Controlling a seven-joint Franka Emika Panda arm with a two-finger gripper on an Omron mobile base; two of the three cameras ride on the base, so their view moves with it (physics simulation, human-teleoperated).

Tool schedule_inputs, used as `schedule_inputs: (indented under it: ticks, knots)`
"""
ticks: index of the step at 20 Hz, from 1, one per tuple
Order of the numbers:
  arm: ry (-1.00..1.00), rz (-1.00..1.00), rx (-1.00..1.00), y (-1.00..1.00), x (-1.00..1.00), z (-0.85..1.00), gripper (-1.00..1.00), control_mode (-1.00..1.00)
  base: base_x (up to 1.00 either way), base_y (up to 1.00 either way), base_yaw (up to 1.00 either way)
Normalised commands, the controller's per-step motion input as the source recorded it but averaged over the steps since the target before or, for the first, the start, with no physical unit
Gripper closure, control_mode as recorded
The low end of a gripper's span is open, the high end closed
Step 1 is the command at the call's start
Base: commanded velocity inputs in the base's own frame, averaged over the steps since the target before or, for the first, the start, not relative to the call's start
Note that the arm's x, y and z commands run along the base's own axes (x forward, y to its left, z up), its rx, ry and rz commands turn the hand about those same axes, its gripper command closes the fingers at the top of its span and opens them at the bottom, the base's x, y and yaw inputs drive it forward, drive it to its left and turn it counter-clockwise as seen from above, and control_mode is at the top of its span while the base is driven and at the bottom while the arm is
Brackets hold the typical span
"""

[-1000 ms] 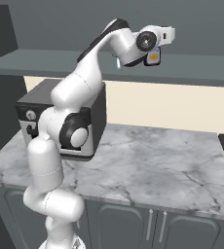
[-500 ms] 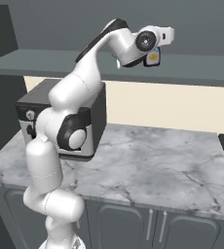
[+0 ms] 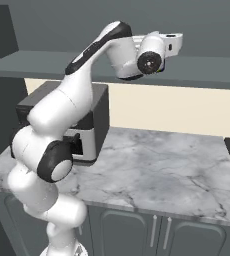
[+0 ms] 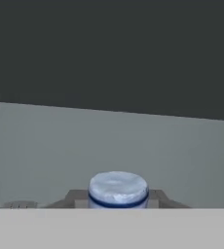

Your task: The dining table condiment station is running low on condiment bottle. Refill the condiment station by opening the cabinet and taking the condiment bottle from the cabinet and placing it on the dining table.

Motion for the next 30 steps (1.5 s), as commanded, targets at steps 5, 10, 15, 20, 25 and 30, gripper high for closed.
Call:
schedule_inputs:
  ticks: [5, 10, 15, 20, 25, 30]
  knots:
    - [0.0, 0.0, 0.04, 0.0, -1.0, 0.0, 1.0, -1.0, 0.0, 0.0, 0.0]
    - [0.12, 0.0, 0.04, 0.0, -1.0, 0.13, 1.0, -1.0, 0.0, 0.0, 0.0]
    - [0.16, 0.0, 0.06, 0.0, -1.0, 0.16, 1.0, -1.0, 0.0, 0.0, 0.0]
    - [0.05, 0.0, 0.09, 0.12, -1.0, 0.01, 1.0, -1.0, 0.0, 0.0, 0.0]
    - [0.05, 0.0, 0.03, 0.71, -0.9, 0.0, 1.0, -1.0, 0.0, 0.0, 0.0]
    - [0.05, 0.03, 0.0, 0.99, -0.67, -0.04, 1.0, -1.0, 0.0, 0.0, 0.0]
